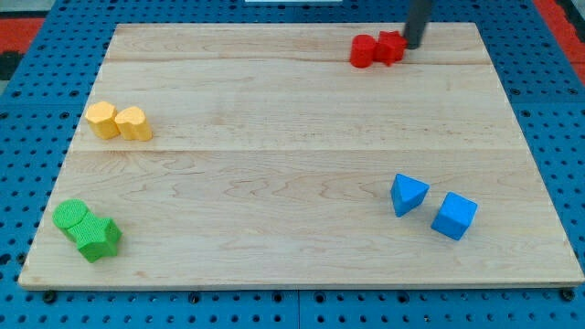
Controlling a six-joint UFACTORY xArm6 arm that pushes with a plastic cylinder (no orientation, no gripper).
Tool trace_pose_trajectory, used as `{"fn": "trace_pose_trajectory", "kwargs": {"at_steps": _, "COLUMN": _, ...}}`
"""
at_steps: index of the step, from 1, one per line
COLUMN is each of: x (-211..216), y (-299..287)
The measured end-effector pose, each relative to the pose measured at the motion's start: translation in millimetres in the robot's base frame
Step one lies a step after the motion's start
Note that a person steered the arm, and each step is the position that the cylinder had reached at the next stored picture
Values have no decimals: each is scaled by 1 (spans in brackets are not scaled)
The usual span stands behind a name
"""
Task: Move red star a bit down
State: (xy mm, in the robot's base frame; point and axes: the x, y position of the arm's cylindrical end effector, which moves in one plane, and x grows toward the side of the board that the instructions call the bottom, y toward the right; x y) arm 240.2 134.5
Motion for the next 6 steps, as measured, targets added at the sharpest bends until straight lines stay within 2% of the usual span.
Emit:
{"fn": "trace_pose_trajectory", "kwargs": {"at_steps": 2, "x": 6, "y": -162}}
{"fn": "trace_pose_trajectory", "kwargs": {"at_steps": 3, "x": 9, "y": -195}}
{"fn": "trace_pose_trajectory", "kwargs": {"at_steps": 5, "x": 8, "y": -108}}
{"fn": "trace_pose_trajectory", "kwargs": {"at_steps": 6, "x": 80, "y": -102}}
